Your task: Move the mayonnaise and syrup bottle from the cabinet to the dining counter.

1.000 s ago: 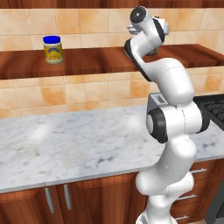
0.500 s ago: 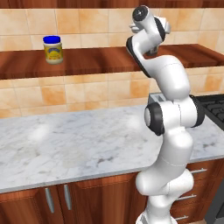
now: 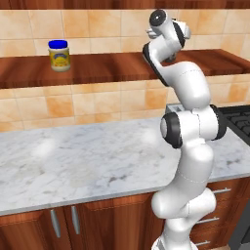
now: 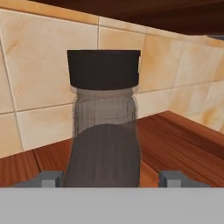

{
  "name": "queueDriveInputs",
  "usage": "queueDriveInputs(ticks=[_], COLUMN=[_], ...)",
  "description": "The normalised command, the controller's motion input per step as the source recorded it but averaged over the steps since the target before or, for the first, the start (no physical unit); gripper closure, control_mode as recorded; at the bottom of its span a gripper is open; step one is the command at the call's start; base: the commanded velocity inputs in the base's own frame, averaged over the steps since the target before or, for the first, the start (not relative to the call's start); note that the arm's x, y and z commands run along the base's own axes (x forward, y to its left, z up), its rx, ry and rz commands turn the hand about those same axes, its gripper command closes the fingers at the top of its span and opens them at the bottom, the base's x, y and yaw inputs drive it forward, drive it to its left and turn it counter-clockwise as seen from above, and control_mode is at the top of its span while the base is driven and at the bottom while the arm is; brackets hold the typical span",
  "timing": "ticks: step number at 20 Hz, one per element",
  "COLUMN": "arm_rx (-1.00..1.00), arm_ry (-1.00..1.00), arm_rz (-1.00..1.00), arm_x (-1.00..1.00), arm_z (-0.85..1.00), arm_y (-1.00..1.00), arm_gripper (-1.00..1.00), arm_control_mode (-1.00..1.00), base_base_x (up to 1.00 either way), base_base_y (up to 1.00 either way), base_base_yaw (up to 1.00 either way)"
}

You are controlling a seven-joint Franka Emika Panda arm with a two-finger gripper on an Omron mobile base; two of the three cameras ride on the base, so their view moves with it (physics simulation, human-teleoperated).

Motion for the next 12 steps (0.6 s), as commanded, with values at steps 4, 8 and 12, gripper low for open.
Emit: queueDriveInputs(ticks=[4, 8, 12], arm_rx=[0.00, 0.00, 0.00], arm_ry=[0.00, -0.13, -0.18], arm_rz=[-0.04, -0.03, -0.04], arm_x=[-0.11, -0.93, -1.00], arm_z=[0.00, -0.04, 0.00], arm_y=[0.00, 0.00, 0.03], arm_gripper=[1.00, 1.00, 1.00], arm_control_mode=[-1.00, -1.00, -1.00], base_base_x=[0.00, 0.00, 0.00], base_base_y=[0.00, 0.00, 0.00], base_base_yaw=[0.00, 0.00, 0.00])
